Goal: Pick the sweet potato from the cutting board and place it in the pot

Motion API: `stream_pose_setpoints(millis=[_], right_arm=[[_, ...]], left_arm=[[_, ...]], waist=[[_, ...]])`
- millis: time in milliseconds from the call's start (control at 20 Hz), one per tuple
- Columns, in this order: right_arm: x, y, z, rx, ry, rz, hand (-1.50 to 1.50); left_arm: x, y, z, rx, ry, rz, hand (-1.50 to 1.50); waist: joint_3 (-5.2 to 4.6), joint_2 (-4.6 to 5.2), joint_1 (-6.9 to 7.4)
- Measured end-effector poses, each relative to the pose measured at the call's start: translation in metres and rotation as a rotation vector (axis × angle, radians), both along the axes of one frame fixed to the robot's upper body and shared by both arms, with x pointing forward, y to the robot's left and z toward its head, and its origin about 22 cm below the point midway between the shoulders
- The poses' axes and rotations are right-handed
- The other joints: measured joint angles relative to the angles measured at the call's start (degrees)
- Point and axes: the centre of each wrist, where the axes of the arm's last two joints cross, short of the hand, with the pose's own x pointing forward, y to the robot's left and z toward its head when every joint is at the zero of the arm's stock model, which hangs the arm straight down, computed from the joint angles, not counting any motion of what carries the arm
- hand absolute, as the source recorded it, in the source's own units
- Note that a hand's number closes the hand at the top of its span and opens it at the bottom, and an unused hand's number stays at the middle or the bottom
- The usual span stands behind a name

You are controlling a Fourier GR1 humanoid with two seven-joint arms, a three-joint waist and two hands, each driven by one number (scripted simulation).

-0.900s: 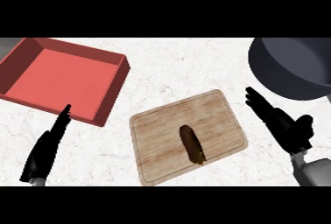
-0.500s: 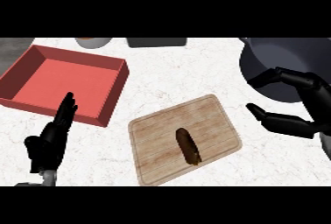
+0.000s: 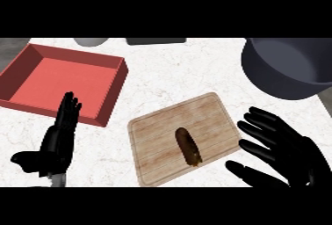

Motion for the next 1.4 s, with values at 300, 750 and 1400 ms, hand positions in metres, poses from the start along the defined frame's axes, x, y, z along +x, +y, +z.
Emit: stream_pose_setpoints(millis=[300,750,1400], right_arm=[[-0.056,0.009,-0.039,-0.193,0.024,-0.116,-1.50],[-0.091,0.021,-0.064,-0.587,0.245,-0.412,-1.50],[-0.087,0.121,-0.071,-0.764,0.404,-0.667,-1.50]], left_arm=[[-0.002,-0.007,-0.004,-0.014,-0.027,-0.010,0.00],[-0.003,-0.010,-0.005,-0.013,-0.041,-0.020,0.00],[0.010,-0.020,-0.005,-0.024,-0.048,-0.072,0.00]], waist=[[-0.08,0.42,0.27],[-0.25,0.78,1.14],[0.11,1.36,3.69]])
